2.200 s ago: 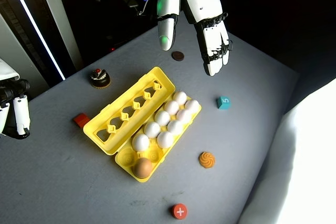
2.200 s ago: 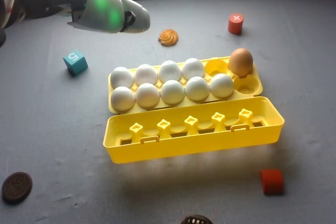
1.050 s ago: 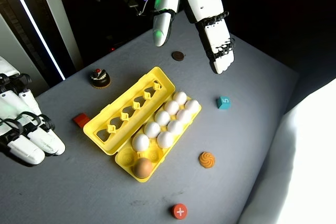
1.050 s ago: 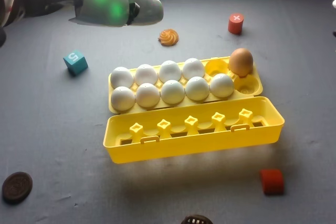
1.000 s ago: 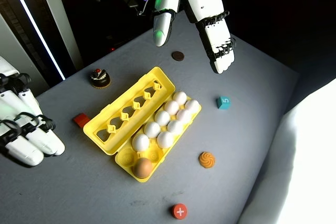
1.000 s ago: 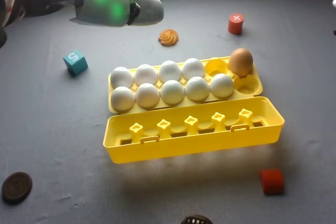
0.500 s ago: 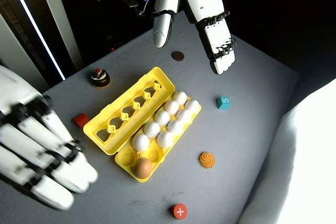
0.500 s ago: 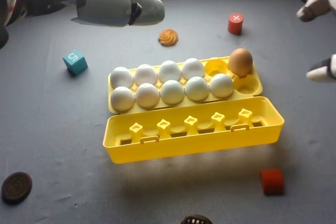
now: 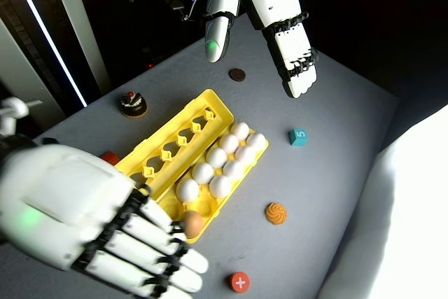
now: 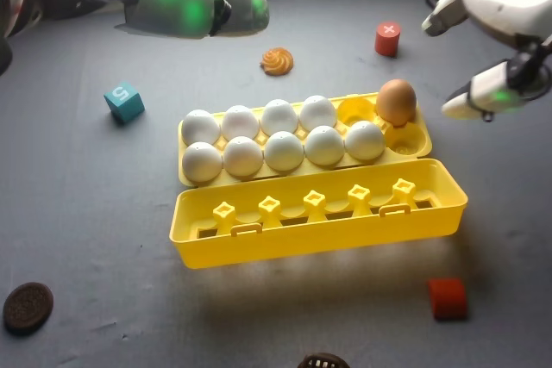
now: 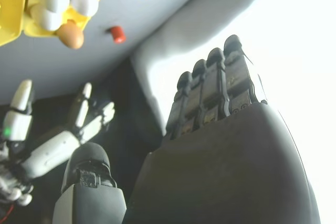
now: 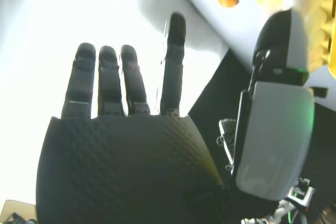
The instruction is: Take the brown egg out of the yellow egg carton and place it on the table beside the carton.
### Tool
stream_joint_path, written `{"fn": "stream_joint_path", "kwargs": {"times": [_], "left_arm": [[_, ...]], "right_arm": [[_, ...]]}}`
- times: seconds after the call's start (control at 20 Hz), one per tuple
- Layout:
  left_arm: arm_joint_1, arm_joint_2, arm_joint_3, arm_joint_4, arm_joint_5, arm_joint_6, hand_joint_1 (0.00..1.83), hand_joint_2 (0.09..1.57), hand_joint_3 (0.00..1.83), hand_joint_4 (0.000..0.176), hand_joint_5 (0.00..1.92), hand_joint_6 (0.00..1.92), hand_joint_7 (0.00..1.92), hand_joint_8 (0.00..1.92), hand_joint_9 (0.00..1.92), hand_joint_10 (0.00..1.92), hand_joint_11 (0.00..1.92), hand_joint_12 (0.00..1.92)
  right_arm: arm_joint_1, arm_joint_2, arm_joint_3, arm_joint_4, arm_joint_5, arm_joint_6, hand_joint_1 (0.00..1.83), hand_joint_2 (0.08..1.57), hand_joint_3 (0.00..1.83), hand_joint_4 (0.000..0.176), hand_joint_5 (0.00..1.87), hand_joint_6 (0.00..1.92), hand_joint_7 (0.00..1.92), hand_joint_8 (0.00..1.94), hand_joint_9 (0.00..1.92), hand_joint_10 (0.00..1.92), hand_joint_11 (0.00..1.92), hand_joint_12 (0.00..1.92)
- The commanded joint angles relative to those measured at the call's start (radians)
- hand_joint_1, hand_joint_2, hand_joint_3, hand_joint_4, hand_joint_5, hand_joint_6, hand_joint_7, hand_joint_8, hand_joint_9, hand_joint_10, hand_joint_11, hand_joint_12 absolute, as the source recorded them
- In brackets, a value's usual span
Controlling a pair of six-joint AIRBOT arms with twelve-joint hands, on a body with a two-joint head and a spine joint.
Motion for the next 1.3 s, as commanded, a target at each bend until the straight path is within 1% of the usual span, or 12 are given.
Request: {"fn": "stream_joint_path", "kwargs": {"times": [0.0,0.1,0.2,0.35,0.4,0.5,0.65,1.0,1.05,1.1,1.15,1.25], "left_arm": [[-0.015,0.000,0.000,0.066,-0.039,-0.001,0.00,1.03,0.01,0.000,0.00,0.00,0.00,0.00,0.00,0.00,0.00,0.00],[-0.015,0.002,0.000,0.066,-0.039,0.001,0.00,1.03,0.01,0.000,0.00,0.00,0.00,0.00,0.00,0.00,0.00,0.00],[-0.015,0.002,0.000,0.066,-0.039,0.001,0.00,1.03,0.01,0.000,0.01,0.00,0.01,0.00,0.00,0.00,0.00,0.00],[-0.015,0.002,-0.001,0.066,-0.040,0.003,0.00,1.04,0.01,0.000,0.00,0.00,0.00,0.00,0.00,0.00,0.00,0.00],[-0.015,0.002,-0.001,0.066,-0.040,0.003,0.00,1.03,0.00,0.000,0.00,0.00,0.00,0.00,0.00,0.00,0.00,0.00],[-0.015,0.002,0.000,0.066,-0.040,0.003,0.00,1.03,0.00,0.000,0.00,0.00,0.00,0.00,0.00,0.00,0.00,0.00],[-0.014,0.002,0.000,0.066,-0.040,0.003,0.00,1.04,0.01,0.000,0.01,0.00,0.01,0.00,0.00,0.00,0.00,0.00],[-0.013,0.002,0.000,0.066,-0.039,0.003,0.00,1.04,0.01,0.000,0.00,0.00,0.00,0.00,0.00,0.00,0.00,0.00],[-0.013,0.002,0.000,0.066,-0.039,0.003,0.00,1.05,0.01,0.000,0.02,0.01,0.01,0.00,0.00,0.00,0.00,0.00],[-0.013,0.003,0.000,0.066,-0.039,0.003,0.00,1.05,0.01,0.000,0.01,0.00,0.00,0.00,0.00,0.00,0.00,0.00],[-0.013,0.003,0.000,0.066,-0.039,0.003,0.00,1.05,0.01,0.000,0.00,0.00,0.00,0.00,0.00,0.00,0.00,0.00],[-0.013,0.003,0.000,0.066,-0.039,0.003,0.00,1.05,0.01,0.000,0.00,0.00,0.00,0.00,0.00,0.00,0.00,0.00]], "right_arm": [[0.000,-0.008,0.022,-0.063,0.055,0.023,0.80,0.84,0.00,0.134,0.67,0.00,0.05,0.00,0.00,0.00,0.00,0.00],[-0.017,-0.062,0.071,-0.099,0.054,0.053,0.79,0.83,0.00,0.134,0.71,0.01,0.11,0.02,0.00,0.00,0.00,0.00],[-0.028,-0.095,0.102,-0.126,0.054,0.076,0.78,0.83,0.00,0.154,0.73,0.02,0.04,0.00,0.00,0.00,0.00,0.00],[-0.035,-0.144,0.153,-0.126,0.044,0.085,0.80,0.84,0.00,0.153,0.79,0.01,0.08,0.00,0.00,0.00,0.00,0.00],[-0.036,-0.151,0.161,-0.127,0.041,0.087,0.79,0.84,0.00,0.167,0.80,0.01,0.01,0.00,0.00,0.00,0.00,0.00],[-0.038,-0.170,0.185,-0.127,0.039,0.101,0.81,0.84,0.00,0.158,0.81,0.01,0.04,0.01,0.00,0.00,0.00,0.00],[-0.043,-0.192,0.208,-0.129,0.034,0.112,0.83,0.84,0.00,0.176,0.86,0.02,0.05,0.01,0.00,0.00,0.00,0.00],[-0.056,-0.233,0.259,-0.152,0.028,0.142,0.87,0.83,0.00,0.170,0.96,0.01,0.00,0.00,0.00,0.00,0.00,0.00],[-0.060,-0.238,0.262,-0.167,0.028,0.148,0.87,0.84,0.00,0.162,0.96,0.01,0.00,0.00,0.00,0.00,0.00,0.00],[-0.064,-0.243,0.264,-0.180,0.028,0.156,0.92,0.82,0.00,0.131,1.00,0.02,0.01,0.00,0.00,0.00,0.00,0.00],[-0.065,-0.249,0.268,-0.182,0.029,0.159,0.90,0.82,0.00,0.167,1.00,0.02,0.00,0.00,0.00,0.00,0.00,0.00],[-0.066,-0.257,0.272,-0.182,0.033,0.160,0.89,0.84,0.01,0.160,1.00,0.01,0.00,0.00,0.00,0.00,0.00,0.00]]}}
